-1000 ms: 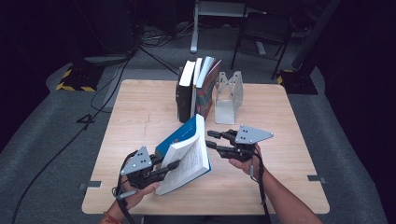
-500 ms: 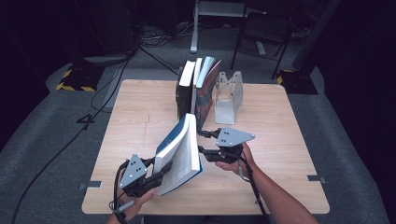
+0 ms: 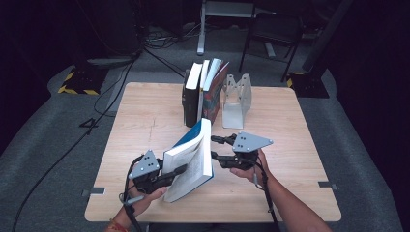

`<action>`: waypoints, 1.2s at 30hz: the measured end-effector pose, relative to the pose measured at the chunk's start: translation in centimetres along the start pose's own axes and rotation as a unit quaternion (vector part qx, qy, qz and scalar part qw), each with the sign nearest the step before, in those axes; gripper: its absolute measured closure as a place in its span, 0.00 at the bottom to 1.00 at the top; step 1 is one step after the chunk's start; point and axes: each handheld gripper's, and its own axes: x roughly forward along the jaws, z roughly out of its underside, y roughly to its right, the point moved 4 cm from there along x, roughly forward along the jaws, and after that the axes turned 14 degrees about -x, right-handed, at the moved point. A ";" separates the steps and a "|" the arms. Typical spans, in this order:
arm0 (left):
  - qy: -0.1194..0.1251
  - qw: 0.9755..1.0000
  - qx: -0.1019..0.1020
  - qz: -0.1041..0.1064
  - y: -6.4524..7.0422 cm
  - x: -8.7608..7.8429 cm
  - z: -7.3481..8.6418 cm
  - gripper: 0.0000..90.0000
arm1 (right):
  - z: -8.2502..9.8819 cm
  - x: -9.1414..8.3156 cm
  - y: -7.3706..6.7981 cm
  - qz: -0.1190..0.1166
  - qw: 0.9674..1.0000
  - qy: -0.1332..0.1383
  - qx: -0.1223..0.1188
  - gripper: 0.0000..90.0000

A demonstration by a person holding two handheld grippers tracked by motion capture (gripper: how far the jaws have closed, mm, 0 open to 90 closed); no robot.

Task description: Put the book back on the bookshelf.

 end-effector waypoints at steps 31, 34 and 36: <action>-0.057 0.991 0.115 0.034 3.3 6.6 -0.5 0.58 | 2.3 -8.3 0.6 0.049 0.998 -0.025 -0.019 0.50; -0.078 0.990 0.115 0.026 3.3 6.5 0.8 0.53 | 3.1 -8.0 -0.9 0.032 0.999 -0.028 -0.031 0.50; -0.102 0.988 0.113 0.021 3.1 6.7 1.9 0.50 | 3.3 -7.8 -1.1 0.027 0.999 -0.032 -0.031 0.49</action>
